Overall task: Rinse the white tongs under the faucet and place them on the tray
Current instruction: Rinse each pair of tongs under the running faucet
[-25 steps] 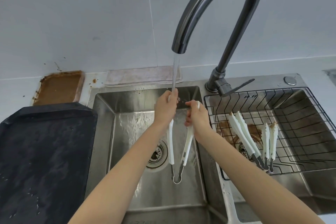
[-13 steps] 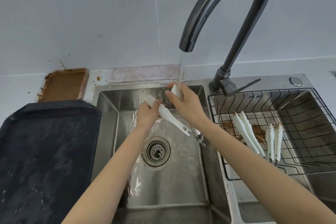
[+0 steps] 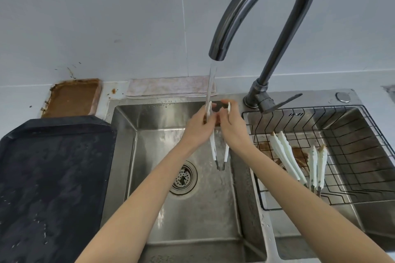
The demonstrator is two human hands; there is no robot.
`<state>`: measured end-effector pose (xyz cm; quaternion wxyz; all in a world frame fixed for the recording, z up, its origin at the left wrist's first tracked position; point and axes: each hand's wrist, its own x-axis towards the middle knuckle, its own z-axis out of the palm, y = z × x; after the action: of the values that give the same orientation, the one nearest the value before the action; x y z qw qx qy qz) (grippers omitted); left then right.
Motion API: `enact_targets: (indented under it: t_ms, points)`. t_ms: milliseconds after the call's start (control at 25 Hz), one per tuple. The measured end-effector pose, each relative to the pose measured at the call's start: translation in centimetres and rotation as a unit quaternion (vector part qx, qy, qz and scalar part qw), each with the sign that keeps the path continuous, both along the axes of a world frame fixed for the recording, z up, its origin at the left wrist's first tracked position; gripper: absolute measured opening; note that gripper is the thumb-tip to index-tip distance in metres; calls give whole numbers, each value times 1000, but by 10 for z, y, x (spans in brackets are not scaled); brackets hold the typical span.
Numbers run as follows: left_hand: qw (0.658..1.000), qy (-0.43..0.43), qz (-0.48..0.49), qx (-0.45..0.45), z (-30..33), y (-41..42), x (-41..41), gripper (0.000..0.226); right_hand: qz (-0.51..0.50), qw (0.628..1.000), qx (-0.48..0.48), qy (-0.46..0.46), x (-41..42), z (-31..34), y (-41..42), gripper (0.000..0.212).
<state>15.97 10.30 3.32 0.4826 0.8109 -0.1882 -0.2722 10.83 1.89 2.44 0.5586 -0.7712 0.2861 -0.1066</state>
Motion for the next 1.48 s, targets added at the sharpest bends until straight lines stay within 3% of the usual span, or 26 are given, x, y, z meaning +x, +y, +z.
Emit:
enact_targets:
  t_ms: [400,680,880,1040,1160,1280,1480]
  points:
    - [999,-36,19,-1,-3,13,6,31,49,998,-32,15,-2,-5,2,40]
    - [995,-91,35,15,-3,18,9,30,89,994,-56,-17,0,-3,23,26]
    - [990,47,129,-42,-11,42,19,32,121,989,-81,13,21,24,18,26]
    - [958,192,152,-151,-16,60,12,59,54,998,-40,22,42,28,8,29]
    - [949,229,151,-156,-20,59,7,63,14,998,40,48,44,29,0,31]
    - [940,246,184,-147,-28,53,5,54,38,992,101,59,36,30,-3,32]
    - [946,261,170,-86,-48,55,1,42,94,984,43,144,3,-6,-2,50]
